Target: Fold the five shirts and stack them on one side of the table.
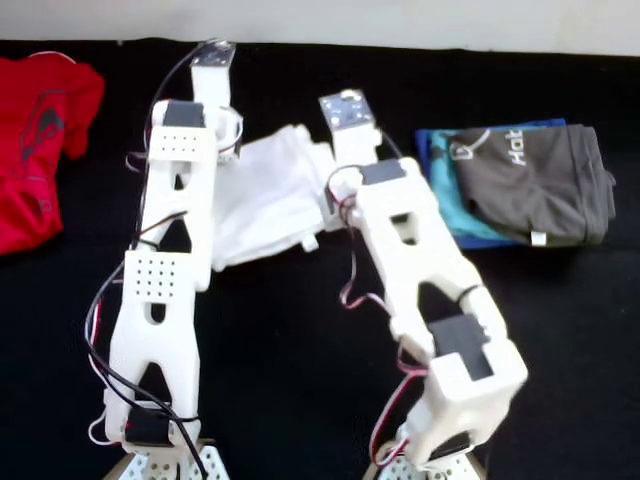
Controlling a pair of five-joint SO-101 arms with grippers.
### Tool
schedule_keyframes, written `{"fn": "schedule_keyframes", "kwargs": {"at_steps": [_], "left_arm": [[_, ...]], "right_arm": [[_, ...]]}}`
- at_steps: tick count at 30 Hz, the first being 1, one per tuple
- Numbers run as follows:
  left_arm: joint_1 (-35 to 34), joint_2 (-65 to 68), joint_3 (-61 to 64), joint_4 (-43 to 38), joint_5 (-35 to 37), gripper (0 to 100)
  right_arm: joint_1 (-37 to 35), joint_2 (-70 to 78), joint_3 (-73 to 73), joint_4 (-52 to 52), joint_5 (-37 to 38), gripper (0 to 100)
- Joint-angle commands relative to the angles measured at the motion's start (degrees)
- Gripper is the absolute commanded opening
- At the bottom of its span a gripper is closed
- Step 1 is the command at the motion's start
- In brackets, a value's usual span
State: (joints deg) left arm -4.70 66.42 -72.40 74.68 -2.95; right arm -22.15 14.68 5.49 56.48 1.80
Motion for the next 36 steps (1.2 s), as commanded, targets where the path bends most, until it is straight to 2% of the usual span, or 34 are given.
{"fn": "schedule_keyframes", "kwargs": {"at_steps": [1, 7, 11, 14, 19, 26, 31, 36], "left_arm": [[-0.84, -0.66, -0.66, -0.88, -0.35, 1], [-0.92, -0.92, -0.66, -0.70, -0.35, 1], [-0.92, -1.01, -0.75, -0.53, -0.35, 1], [-0.84, -1.63, -2.42, 1.41, -0.35, 1], [-0.84, -1.27, -4.00, 2.02, -0.35, 1], [-0.75, -1.27, -3.82, 2.20, -0.35, 1], [-0.66, -1.27, -3.82, 2.20, -0.35, 1], [-0.66, -1.27, -3.82, 2.20, -0.35, 1]], "right_arm": [[2.15, 4.70, -2.77, -0.84, -0.62, 3.0], [8.22, 8.66, -2.77, -3.21, -0.53, 3.0], [9.63, 7.08, -2.59, -2.68, -0.53, 3.0], [9.10, 2.33, -3.03, -0.57, -0.97, 3.0], [3.47, -6.46, -3.12, -0.13, -0.97, 3.0], [-2.51, -2.33, -3.12, -4.97, -0.97, 3.0], [-2.07, 4.62, -3.12, -9.36, -0.97, 3.0], [2.42, 10.07, -4.26, -9.36, -0.70, 3.0]]}}
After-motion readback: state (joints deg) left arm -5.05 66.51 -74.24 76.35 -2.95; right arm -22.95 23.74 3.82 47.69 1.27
